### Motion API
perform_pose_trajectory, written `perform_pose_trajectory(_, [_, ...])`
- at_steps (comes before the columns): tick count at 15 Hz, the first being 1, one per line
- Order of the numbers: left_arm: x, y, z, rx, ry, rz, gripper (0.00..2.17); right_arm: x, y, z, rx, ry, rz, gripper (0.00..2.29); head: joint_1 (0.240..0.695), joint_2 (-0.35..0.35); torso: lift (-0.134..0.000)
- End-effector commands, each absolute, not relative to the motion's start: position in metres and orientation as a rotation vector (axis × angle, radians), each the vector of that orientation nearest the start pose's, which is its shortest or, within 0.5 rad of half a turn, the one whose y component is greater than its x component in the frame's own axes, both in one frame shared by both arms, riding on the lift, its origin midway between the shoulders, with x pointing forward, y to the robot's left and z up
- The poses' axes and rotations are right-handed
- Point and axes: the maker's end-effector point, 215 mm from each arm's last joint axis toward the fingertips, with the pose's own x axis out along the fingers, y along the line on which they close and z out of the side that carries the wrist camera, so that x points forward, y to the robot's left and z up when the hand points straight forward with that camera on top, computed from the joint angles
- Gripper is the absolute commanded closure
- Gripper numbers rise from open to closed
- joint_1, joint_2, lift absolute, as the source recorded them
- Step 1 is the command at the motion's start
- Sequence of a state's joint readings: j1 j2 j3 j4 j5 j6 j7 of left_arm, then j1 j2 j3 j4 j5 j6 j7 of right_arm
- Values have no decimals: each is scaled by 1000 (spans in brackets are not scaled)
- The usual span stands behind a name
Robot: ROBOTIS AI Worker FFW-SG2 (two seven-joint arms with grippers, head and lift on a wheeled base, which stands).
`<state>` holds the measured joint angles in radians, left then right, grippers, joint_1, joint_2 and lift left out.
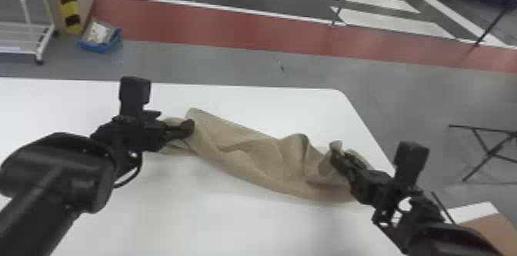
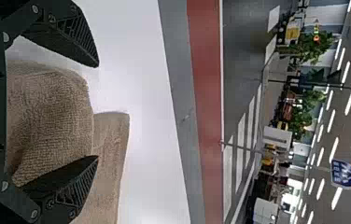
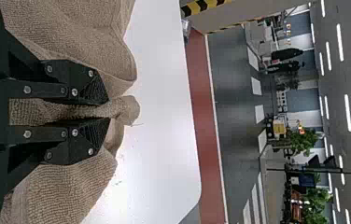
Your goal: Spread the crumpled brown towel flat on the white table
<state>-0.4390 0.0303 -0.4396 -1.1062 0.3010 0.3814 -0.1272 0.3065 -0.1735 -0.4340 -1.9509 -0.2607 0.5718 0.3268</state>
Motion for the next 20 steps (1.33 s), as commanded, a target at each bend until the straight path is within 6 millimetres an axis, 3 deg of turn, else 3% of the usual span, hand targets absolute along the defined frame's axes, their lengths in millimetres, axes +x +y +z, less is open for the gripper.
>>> perform_pose_trajectory(1, [631,1,-452,-16,491,-511,215,461,-414,-406,110,394,-9,971,695,-350,-124])
perform_pose_trajectory(4, [623,5,-465,-17,531,-507,215,462,-412,-405,109,392,-5,967,695,-350,-124])
perform_pose_trajectory(10, [623,3,-451,-23,493,-499,336,463,-408,-404,110,390,1,967,695,-350,-124])
perform_pose_trajectory(12, [624,6,-445,-10,470,-482,518,463,-409,-403,109,388,0,967,695,-350,-124])
perform_pose_trajectory(13, [623,4,-439,-14,452,-484,738,463,-409,-403,109,388,0,967,695,-350,-124])
perform_pose_trajectory(14, [623,6,-439,-10,452,-466,1355,463,-410,-402,109,386,-1,967,695,-350,-124])
perform_pose_trajectory(15, [624,7,-438,-5,453,-464,1652,463,-410,-403,109,388,-1,971,695,-350,-124])
perform_pose_trajectory(18, [618,7,-436,-9,446,-466,1720,463,-409,-401,108,387,0,971,695,-350,-124])
perform_pose_trajectory(20, [612,12,-420,-17,413,-464,1720,463,-408,-399,105,382,3,967,695,-350,-124])
